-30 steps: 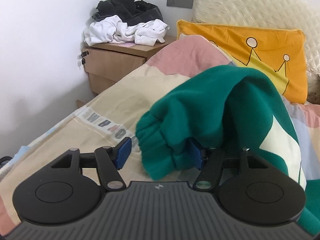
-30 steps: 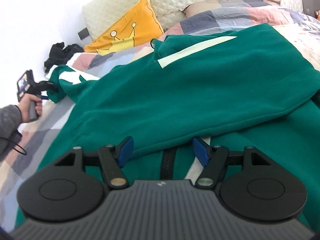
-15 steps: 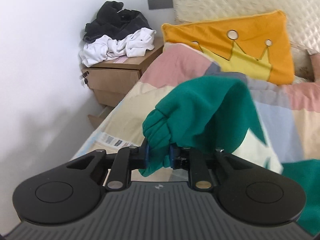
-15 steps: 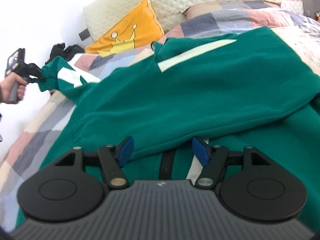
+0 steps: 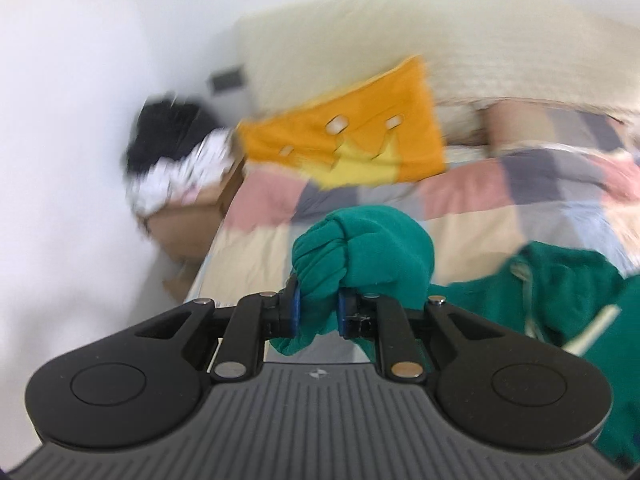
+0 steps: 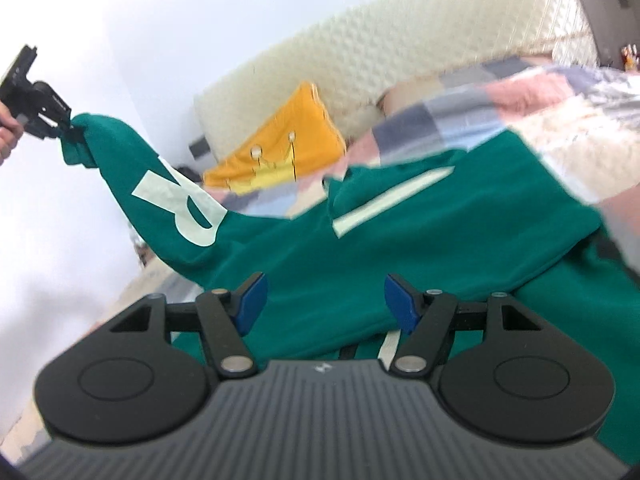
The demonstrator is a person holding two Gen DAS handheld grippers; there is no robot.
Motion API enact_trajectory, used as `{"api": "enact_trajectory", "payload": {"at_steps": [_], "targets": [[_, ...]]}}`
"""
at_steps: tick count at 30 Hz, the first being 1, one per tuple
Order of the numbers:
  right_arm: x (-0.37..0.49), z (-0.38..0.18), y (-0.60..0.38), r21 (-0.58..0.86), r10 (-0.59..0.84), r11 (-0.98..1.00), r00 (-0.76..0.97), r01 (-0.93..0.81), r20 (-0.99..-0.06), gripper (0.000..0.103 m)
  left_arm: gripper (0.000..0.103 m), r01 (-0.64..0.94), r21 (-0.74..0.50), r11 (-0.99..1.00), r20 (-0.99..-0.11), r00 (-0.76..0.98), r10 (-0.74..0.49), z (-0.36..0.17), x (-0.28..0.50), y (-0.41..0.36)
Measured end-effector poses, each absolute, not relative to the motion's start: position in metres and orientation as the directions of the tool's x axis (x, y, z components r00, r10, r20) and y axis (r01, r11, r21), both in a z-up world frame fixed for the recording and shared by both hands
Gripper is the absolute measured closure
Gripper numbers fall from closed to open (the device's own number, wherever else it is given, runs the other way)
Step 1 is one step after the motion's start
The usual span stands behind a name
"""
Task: Fold large clothes
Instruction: 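Grasp the other sleeve cuff with the left gripper and lift it, then fold the held sleeve across the hoodie body with the left gripper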
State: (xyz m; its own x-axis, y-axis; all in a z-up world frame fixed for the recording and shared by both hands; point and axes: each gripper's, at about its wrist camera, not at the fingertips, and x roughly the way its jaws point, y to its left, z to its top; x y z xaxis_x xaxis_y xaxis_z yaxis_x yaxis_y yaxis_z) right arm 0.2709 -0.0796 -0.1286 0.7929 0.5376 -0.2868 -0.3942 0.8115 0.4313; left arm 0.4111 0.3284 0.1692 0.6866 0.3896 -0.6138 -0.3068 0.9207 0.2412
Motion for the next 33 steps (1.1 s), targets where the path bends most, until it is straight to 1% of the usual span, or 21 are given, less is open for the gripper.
{"api": "enact_trajectory", "payload": {"at_steps": [4, 7, 10, 14, 17, 20, 22, 27, 30, 31, 32, 33], "targets": [[0.262, -0.119, -0.106, 0.465, 0.52, 0.803, 0.819, -0.373, -0.241, 0.035, 0.084, -0.197, 0.29, 0.937, -0.581, 0.741, 0.336, 0.195, 0.383, 0.238], [0.26, -0.116, -0.123, 0.485, 0.492, 0.806, 0.84, -0.339, -0.23, 0.035, 0.084, -0.11, 0.333, 0.936, -0.574, 0.764, 0.294, 0.196, 0.369, 0.173], [0.258, -0.114, -0.141, 0.524, 0.474, 0.793, 0.854, -0.31, -0.213, 0.035, 0.084, -0.018, 0.393, 0.919, -0.57, 0.779, 0.259, 0.185, 0.362, 0.106], [0.25, -0.114, -0.169, 0.554, 0.431, 0.789, 0.882, -0.267, -0.189, 0.035, 0.084, 0.083, 0.419, 0.904, -0.594, 0.778, 0.204, 0.155, 0.357, 0.034], [0.251, -0.115, -0.189, 0.594, 0.402, 0.773, 0.896, -0.222, -0.189, 0.035, 0.084, 0.159, 0.408, 0.899, -0.633, 0.759, 0.153, 0.12, 0.357, -0.011], [0.252, -0.118, -0.205, 0.63, 0.378, 0.756, 0.905, -0.179, -0.197, 0.035, 0.083, 0.235, 0.375, 0.897, -0.686, 0.721, 0.098, 0.077, 0.359, -0.038], [0.254, -0.122, -0.213, 0.655, 0.372, 0.738, 0.908, -0.162, -0.194, 0.035, 0.083, 0.279, 0.37, 0.886, -0.718, 0.691, 0.083, 0.05, 0.359, -0.053], [0.263, -0.129, -0.225, 0.686, 0.36, 0.716, 0.91, -0.129, -0.204, 0.035, 0.082, 0.32, 0.32, 0.892, -0.77, 0.636, 0.048, 0.004, 0.366, -0.057], [0.266, -0.133, -0.232, 0.707, 0.357, 0.698, 0.912, -0.117, -0.202, 0.035, 0.075, 0.33, 0.275, 0.903, -0.768, 0.641, 0.0, -0.006, 0.366, -0.052], [0.267, -0.134, -0.234, 0.711, 0.358, 0.694, 0.912, -0.115, -0.202, 0.035, 0.066, 0.33, 0.245, 0.912, -0.773, 0.635, -0.022, -0.007, 0.367, -0.049], [0.267, -0.135, -0.235, 0.715, 0.356, 0.69, 0.912, -0.11, -0.203, 0.035, 0.055, 0.33, 0.201, 0.922, -0.779, 0.625, -0.054, -0.008, 0.367, -0.044], [0.268, -0.136, -0.237, 0.718, 0.354, 0.688, 0.913, -0.106, -0.205, 0.035, 0.05, 0.327, 0.163, 0.931, -0.778, 0.622, -0.082, -0.009, 0.368, -0.04]]}}
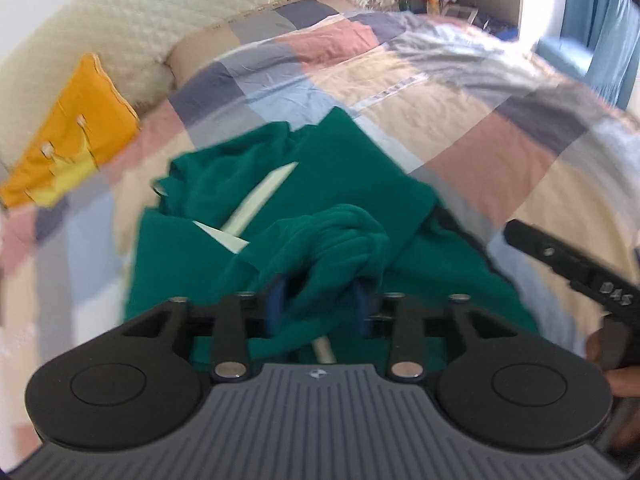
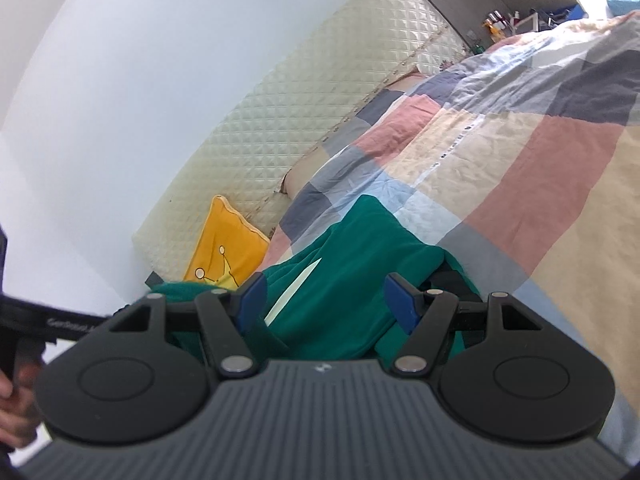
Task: Fold large clothes
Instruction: 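Fold the held sleeve across the hoodie body with the left gripper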
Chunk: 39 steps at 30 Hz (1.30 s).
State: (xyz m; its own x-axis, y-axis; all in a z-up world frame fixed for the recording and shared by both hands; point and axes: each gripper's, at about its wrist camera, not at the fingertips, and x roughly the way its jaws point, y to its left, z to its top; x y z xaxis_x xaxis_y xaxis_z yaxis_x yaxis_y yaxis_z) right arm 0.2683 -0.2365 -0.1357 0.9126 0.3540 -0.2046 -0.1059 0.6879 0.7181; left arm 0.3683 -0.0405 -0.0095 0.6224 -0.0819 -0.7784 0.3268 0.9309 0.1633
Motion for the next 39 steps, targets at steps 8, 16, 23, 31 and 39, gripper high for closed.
{"api": "enact_trajectory", "payload": {"at_steps": [8, 16, 23, 31, 39], "targets": [[0.269, -0.136, -0.234, 0.702, 0.349, 0.705, 0.91, -0.097, -0.225, 0.035, 0.038, 0.263, -0.133, 0.956, -0.652, 0.703, -0.284, -0.02, 0.327, 0.002], [0.271, -0.139, -0.207, 0.626, 0.406, 0.769, 0.858, -0.134, -0.316, 0.035, 0.038, 0.076, -0.207, 0.975, -0.568, 0.802, -0.183, -0.075, 0.292, 0.052], [0.265, -0.141, -0.146, 0.516, 0.501, 0.812, 0.778, -0.272, -0.379, 0.035, 0.038, -0.039, -0.236, 0.971, -0.594, 0.796, -0.113, -0.121, 0.294, 0.11], [0.289, -0.152, -0.081, 0.192, 0.405, 0.914, 0.785, -0.357, -0.468, 0.038, 0.038, -0.106, -0.316, 0.943, -0.627, 0.769, -0.124, -0.154, 0.306, 0.15], [0.294, -0.186, -0.043, -0.134, 0.25, 0.911, 0.78, -0.391, -0.574, 0.058, 0.038, -0.142, -0.388, 0.911, -0.648, 0.745, -0.16, -0.169, 0.314, 0.167]]}}
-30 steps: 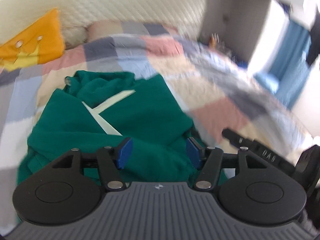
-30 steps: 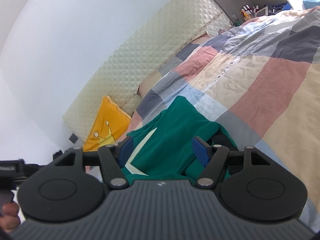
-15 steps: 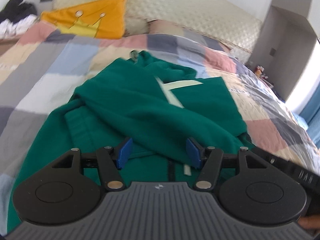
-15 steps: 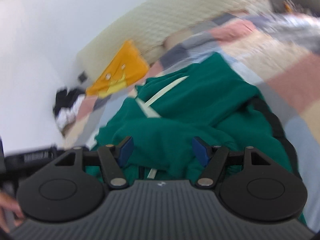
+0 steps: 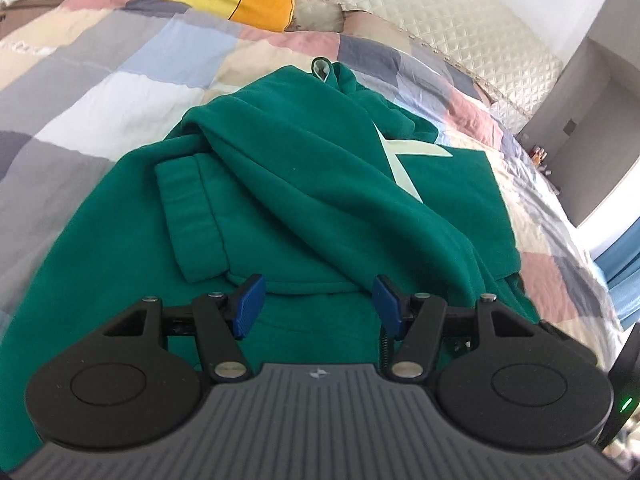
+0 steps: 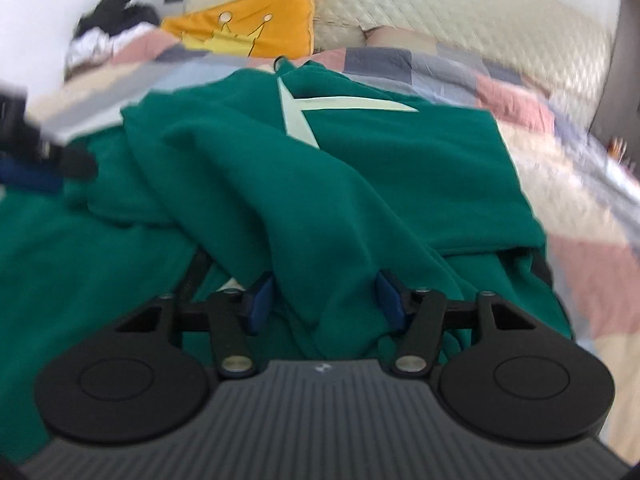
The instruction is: Fold large clothes
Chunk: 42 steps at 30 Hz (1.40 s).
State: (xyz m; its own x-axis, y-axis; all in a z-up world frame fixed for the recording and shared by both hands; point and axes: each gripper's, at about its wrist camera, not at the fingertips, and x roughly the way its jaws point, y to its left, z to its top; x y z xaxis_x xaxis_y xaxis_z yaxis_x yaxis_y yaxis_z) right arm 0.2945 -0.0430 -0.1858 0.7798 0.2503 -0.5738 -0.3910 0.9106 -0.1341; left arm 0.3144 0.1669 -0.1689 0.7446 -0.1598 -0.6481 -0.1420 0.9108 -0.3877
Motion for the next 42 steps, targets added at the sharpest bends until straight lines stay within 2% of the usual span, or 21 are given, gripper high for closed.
{"api": "enact_trajectory", "payload": {"at_steps": [1, 4, 9, 13, 17, 20, 24, 26, 27, 28, 33, 36, 39, 42], "targets": [[0.29, -0.185, -0.041, -0.166, 0.236, 0.906, 0.791, -0.389, -0.564, 0.073, 0.038, -0.142, -0.398, 0.906, -0.643, 0.748, -0.165, -0.168, 0.314, 0.169], [0.278, -0.175, -0.043, -0.189, 0.23, 0.906, 0.815, -0.379, -0.531, 0.087, 0.038, -0.144, -0.414, 0.899, -0.626, 0.762, -0.167, -0.163, 0.309, 0.171], [0.244, -0.142, -0.051, -0.148, 0.299, 0.904, 0.84, -0.402, -0.453, 0.089, 0.038, -0.108, -0.483, 0.869, -0.568, 0.794, -0.218, -0.152, 0.296, 0.172], [0.204, -0.129, -0.041, -0.207, 0.365, 0.85, 0.824, -0.485, -0.433, 0.089, 0.038, -0.05, -0.578, 0.814, -0.505, 0.806, -0.309, -0.147, 0.286, 0.173], [0.183, -0.135, -0.028, -0.204, 0.419, 0.789, 0.75, -0.579, -0.511, 0.089, 0.038, -0.016, -0.653, 0.758, -0.47, 0.793, -0.388, -0.149, 0.282, 0.172], [0.18, -0.146, -0.027, -0.138, 0.438, 0.777, 0.685, -0.614, -0.582, 0.089, 0.038, -0.031, -0.632, 0.775, -0.502, 0.777, -0.379, -0.154, 0.284, 0.166], [0.182, -0.147, -0.039, -0.007, 0.47, 0.8, 0.633, -0.6, -0.615, 0.081, 0.038, -0.077, -0.597, 0.799, -0.566, 0.746, -0.351, -0.171, 0.288, 0.159], [0.184, -0.143, -0.052, 0.08, 0.507, 0.803, 0.606, -0.59, -0.613, 0.067, 0.038, -0.101, -0.609, 0.786, -0.582, 0.73, -0.358, -0.18, 0.291, 0.161], [0.184, -0.14, -0.059, 0.128, 0.528, 0.803, 0.596, -0.582, -0.605, 0.054, 0.038, -0.108, -0.62, 0.777, -0.584, 0.725, -0.365, -0.184, 0.291, 0.162], [0.186, -0.138, -0.063, 0.164, 0.542, 0.805, 0.595, -0.57, -0.594, 0.047, 0.038, -0.113, -0.63, 0.768, -0.584, 0.721, -0.373, -0.187, 0.292, 0.163], [0.191, -0.129, -0.102, 0.379, 0.611, 0.791, 0.601, -0.48, -0.515, 0.046, 0.038, -0.116, -0.669, 0.734, -0.57, 0.714, -0.407, -0.196, 0.295, 0.165], [0.202, -0.128, -0.121, 0.449, 0.582, 0.807, 0.65, -0.385, -0.489, 0.046, 0.039, -0.11, -0.689, 0.716, -0.558, 0.712, -0.427, -0.198, 0.297, 0.163], [0.216, -0.138, -0.126, 0.439, 0.513, 0.848, 0.668, -0.297, -0.539, 0.043, 0.039, -0.106, -0.698, 0.709, -0.558, 0.701, -0.444, -0.202, 0.3, 0.16], [0.232, -0.156, -0.121, 0.356, 0.399, 0.911, 0.667, -0.209, -0.63, 0.043, 0.039, -0.084, -0.703, 0.706, -0.552, 0.691, -0.467, -0.206, 0.301, 0.151]]}}
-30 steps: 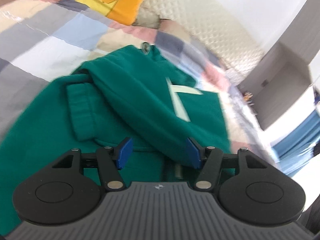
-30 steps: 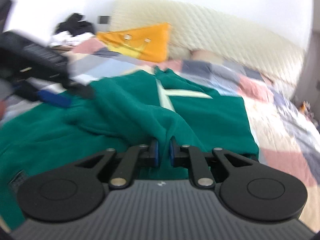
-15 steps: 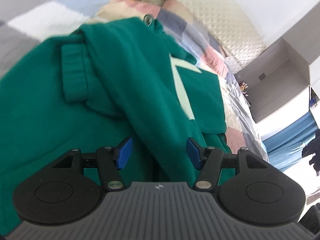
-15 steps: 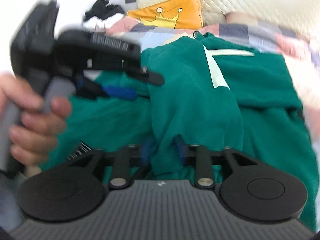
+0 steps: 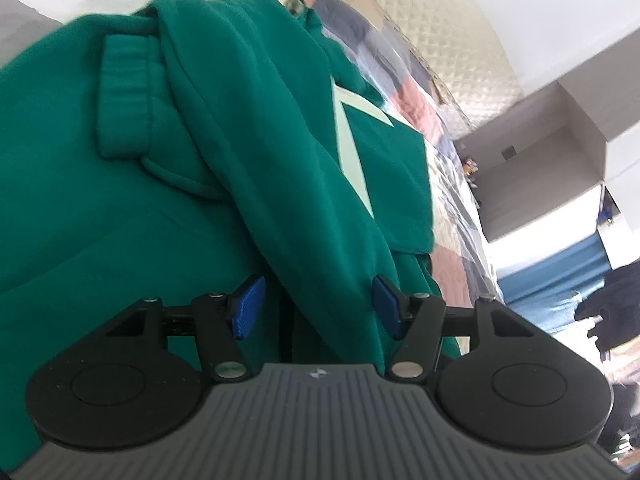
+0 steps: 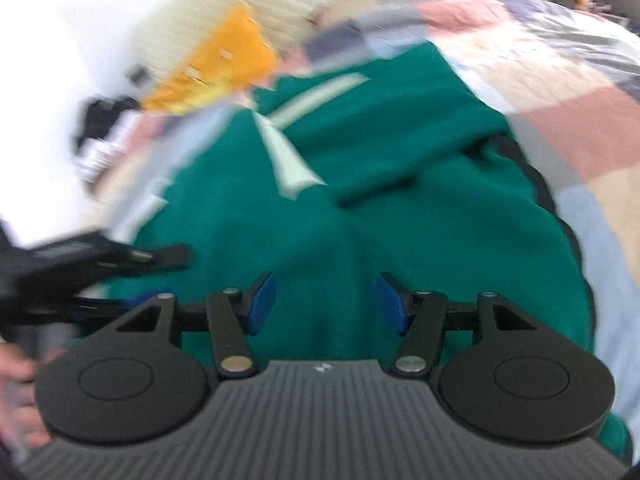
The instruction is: Fold large clothes
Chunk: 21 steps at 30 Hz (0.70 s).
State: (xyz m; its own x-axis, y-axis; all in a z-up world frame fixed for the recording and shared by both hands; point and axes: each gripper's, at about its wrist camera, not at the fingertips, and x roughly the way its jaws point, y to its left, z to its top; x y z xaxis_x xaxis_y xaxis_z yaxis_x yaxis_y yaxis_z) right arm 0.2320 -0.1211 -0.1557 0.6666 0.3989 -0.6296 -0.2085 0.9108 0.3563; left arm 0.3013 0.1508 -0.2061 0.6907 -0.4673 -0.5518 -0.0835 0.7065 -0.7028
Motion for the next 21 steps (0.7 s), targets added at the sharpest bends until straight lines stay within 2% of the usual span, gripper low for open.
{"api": "enact_trajectory", "payload": {"at_steps": [2, 5, 10, 11, 12, 13, 14, 15, 17, 21], "targets": [[0.243, -0.168, -0.123, 0.369, 0.386, 0.914, 0.641, -0.167, -0.664, 0.043, 0.039, -0.057, -0.718, 0.693, -0.538, 0.678, -0.501, -0.21, 0.303, 0.143], [0.251, -0.18, -0.123, 0.449, 0.45, 0.879, 0.592, -0.16, -0.669, 0.044, 0.039, -0.032, -0.723, 0.69, -0.534, 0.659, -0.529, -0.214, 0.304, 0.132], [0.263, -0.192, -0.119, 0.499, 0.496, 0.853, 0.54, -0.154, -0.68, 0.045, 0.039, -0.031, -0.683, 0.73, -0.58, 0.63, -0.516, -0.225, 0.306, 0.118], [0.263, -0.193, -0.119, 0.503, 0.497, 0.851, 0.54, -0.152, -0.679, 0.047, 0.039, -0.036, -0.678, 0.734, -0.588, 0.625, -0.513, -0.227, 0.307, 0.115], [0.261, -0.192, -0.119, 0.507, 0.5, 0.849, 0.54, -0.151, -0.677, 0.055, 0.04, -0.041, -0.675, 0.737, -0.594, 0.624, -0.509, -0.228, 0.308, 0.113], [0.26, -0.191, -0.12, 0.516, 0.509, 0.843, 0.537, -0.153, -0.672, 0.07, 0.044, -0.041, -0.668, 0.743, -0.599, 0.622, -0.504, -0.229, 0.309, 0.112], [0.259, -0.191, -0.12, 0.532, 0.522, 0.833, 0.533, -0.152, -0.666, 0.078, 0.054, -0.038, -0.652, 0.757, -0.609, 0.622, -0.493, -0.23, 0.31, 0.109], [0.257, -0.191, -0.121, 0.54, 0.526, 0.829, 0.534, -0.147, -0.661, 0.086, 0.06, -0.039, -0.639, 0.768, -0.617, 0.622, -0.482, -0.23, 0.311, 0.108], [0.254, -0.186, -0.123, 0.531, 0.519, 0.833, 0.552, -0.156, -0.653, 0.091, 0.082, -0.042, -0.628, 0.777, -0.623, 0.625, -0.47, -0.23, 0.311, 0.105], [0.246, -0.171, -0.13, 0.532, 0.515, 0.828, 0.612, -0.175, -0.6, 0.094, 0.09, -0.028, -0.643, 0.765, -0.594, 0.65, -0.475, -0.223, 0.306, 0.108]]}}
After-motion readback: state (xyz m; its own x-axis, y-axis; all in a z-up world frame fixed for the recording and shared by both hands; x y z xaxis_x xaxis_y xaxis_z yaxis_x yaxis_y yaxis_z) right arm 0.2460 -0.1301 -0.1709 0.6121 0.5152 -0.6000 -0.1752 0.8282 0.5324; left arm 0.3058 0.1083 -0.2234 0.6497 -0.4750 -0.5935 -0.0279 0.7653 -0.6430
